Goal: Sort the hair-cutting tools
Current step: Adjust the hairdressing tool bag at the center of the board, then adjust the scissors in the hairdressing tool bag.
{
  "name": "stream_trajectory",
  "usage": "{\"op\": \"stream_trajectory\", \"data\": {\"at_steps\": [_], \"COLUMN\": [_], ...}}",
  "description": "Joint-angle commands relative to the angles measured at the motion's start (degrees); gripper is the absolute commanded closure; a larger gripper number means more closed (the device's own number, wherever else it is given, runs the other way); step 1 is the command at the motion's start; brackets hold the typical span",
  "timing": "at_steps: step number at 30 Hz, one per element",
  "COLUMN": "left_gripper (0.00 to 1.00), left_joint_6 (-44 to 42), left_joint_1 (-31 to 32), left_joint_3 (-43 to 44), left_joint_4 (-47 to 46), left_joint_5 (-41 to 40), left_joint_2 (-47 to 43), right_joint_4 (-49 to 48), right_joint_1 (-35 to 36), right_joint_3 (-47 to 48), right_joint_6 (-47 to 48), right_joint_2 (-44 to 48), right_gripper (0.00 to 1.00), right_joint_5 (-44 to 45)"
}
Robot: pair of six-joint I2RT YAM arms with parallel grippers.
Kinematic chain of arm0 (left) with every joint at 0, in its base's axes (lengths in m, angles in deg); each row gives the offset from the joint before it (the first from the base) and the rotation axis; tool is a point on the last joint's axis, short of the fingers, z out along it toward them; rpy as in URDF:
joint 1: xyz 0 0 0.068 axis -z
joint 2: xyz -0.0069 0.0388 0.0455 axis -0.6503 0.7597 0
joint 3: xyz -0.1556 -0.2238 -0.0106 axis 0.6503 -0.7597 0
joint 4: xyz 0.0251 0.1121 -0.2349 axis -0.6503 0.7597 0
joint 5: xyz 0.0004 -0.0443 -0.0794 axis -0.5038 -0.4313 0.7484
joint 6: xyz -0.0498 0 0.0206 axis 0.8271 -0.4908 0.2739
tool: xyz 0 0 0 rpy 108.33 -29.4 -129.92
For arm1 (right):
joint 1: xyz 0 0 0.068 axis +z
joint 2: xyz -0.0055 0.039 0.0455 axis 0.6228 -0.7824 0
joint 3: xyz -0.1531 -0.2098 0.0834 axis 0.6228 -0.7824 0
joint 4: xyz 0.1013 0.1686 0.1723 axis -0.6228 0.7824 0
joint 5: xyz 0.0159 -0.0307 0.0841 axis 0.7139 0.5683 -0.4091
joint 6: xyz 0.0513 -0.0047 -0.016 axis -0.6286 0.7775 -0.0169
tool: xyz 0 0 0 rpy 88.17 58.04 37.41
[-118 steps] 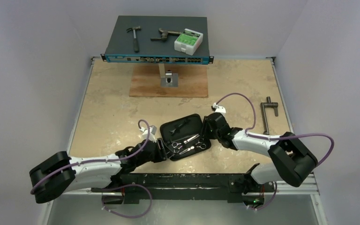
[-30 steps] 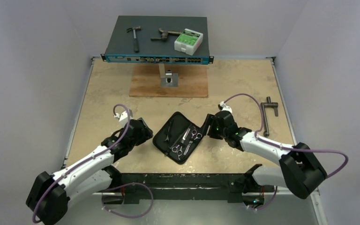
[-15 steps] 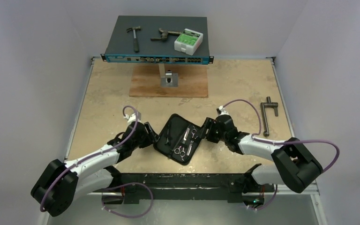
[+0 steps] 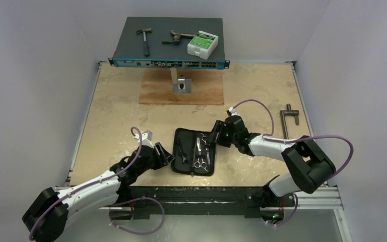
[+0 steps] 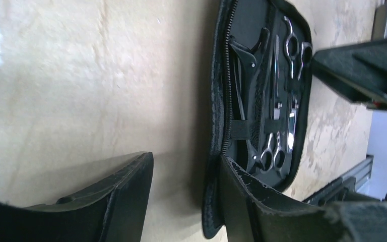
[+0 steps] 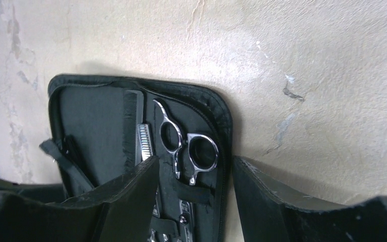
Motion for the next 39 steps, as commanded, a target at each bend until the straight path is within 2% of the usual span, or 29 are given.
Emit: {"op": "stream_trajectory", "data": {"at_steps": [1,6,10,22,33,39], "left_gripper": [0.49,0.48,0.48,0.47,0.47,0.47], "left_joint_6": [3.40,3.84,3.43,3.21,3.23,3.24], "left_joint_1": [3.77,3.95,3.92,3.93,3.92,3.92], "left_joint_3": [-1.79,-2.18,-2.11,-1.78,-1.49,-1.58], "left_joint_4": [4.17,6.29,8.19,9.19,8.62,8.38], "left_joint_5": [-1.99,-3.04,-4.34,-4.84,-4.74,-4.79], "left_joint_2": [-1.20,-4.19,-6.44,-5.79,-4.28,-3.92], "right_joint_4": [8.69,16.23,19.88,18.24,14.74,12.74], "right_joint_1": [-0.23,1.28,4.04,7.12,7.13,7.66], "right_joint_3": [3.66,7.04,12.26,18.35,17.98,16.74], "right_joint_6": [3.51,7.32,10.58,12.32,12.00,10.09], "right_joint_2": [2.11,10.05,7.15,-4.36,-9.35,-8.98], "right_gripper": [0.45,0.44,0.44,0.44,0.45,0.45], "right_joint_5": [4.43,10.03,11.10,10.97,8.76,6.85]}}
